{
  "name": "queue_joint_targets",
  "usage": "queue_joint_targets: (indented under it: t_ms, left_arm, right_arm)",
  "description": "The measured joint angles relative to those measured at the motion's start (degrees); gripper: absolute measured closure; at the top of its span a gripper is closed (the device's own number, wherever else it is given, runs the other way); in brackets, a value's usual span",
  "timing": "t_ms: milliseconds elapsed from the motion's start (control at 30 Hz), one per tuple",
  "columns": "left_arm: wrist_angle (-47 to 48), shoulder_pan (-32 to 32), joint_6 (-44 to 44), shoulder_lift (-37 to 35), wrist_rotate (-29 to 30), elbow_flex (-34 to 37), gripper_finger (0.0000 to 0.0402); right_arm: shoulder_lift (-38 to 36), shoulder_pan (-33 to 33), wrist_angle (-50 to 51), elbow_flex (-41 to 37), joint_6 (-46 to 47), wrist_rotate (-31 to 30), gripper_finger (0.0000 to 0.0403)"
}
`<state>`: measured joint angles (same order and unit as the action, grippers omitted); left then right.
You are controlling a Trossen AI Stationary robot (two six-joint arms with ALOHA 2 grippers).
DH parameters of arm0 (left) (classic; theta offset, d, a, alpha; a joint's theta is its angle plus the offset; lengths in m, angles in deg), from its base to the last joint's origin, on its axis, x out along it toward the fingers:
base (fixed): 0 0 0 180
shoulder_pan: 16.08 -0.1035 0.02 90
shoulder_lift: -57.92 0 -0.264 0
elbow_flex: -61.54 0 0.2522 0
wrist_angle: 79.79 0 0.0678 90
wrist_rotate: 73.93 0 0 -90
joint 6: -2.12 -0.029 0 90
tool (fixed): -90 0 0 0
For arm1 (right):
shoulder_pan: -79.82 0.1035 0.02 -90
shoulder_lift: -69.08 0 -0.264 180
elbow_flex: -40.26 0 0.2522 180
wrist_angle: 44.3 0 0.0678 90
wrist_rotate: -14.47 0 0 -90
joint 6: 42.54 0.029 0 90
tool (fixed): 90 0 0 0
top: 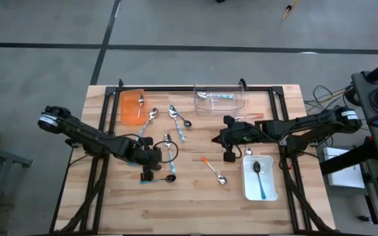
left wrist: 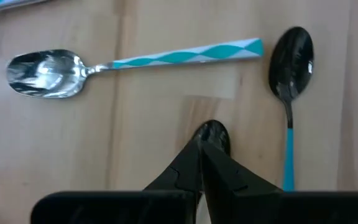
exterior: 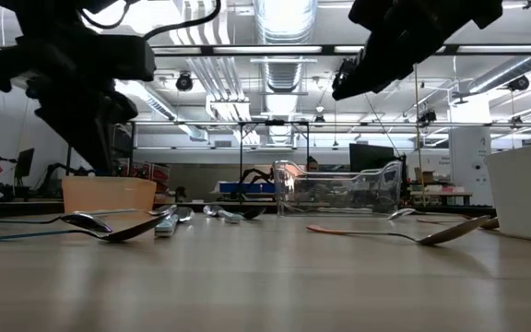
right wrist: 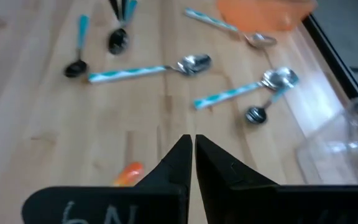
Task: Sort silverware by color (type)
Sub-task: Put the blue spoon into the white bin
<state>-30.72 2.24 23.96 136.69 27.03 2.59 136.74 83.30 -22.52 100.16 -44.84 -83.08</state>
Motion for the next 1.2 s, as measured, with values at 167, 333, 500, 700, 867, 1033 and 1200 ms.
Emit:
queue_joint_targets:
  t_ms: [167,333,500,700,867,1033,1200]
  left_arm:
    - [-0.02,1.55,1.05,0.04,0.0,0.06,0.0402]
    - [1.38,2.99,1.26,0.32,0.0,0.63,0.0379]
    - [2.28,4.14,2.25,1.37,0.04,1.09,0.0311]
    - [3.33,5.63,2.73,4.45,0.48,1.1,0.0238]
    - [5.18,5.76,3.75,8.21,0.62,1.14,0.0221]
    - [6.56,5.76,5.37,11.17,1.84,1.05,0.0231]
    - [6.52,5.81,5.74,12.41,1.66,0.9,0.0265]
  right_arm:
    - [0.0,2.25,-4.61,-2.08,0.23,-0.1,0.039]
    - [0.04,3.31,-5.66,-3.15,1.5,-2.5,0.039]
    - [0.04,3.44,-5.81,-4.19,3.05,-3.08,0.039]
    - [0.04,3.42,-5.96,-4.84,4.85,-3.13,0.039]
    - [0.04,3.42,-6.87,-4.84,4.38,-3.14,0.039]
    - [0.04,3.42,-7.26,-4.84,3.91,-3.15,0.039]
    - [0.04,3.42,-7.48,-4.84,3.91,-3.15,0.039]
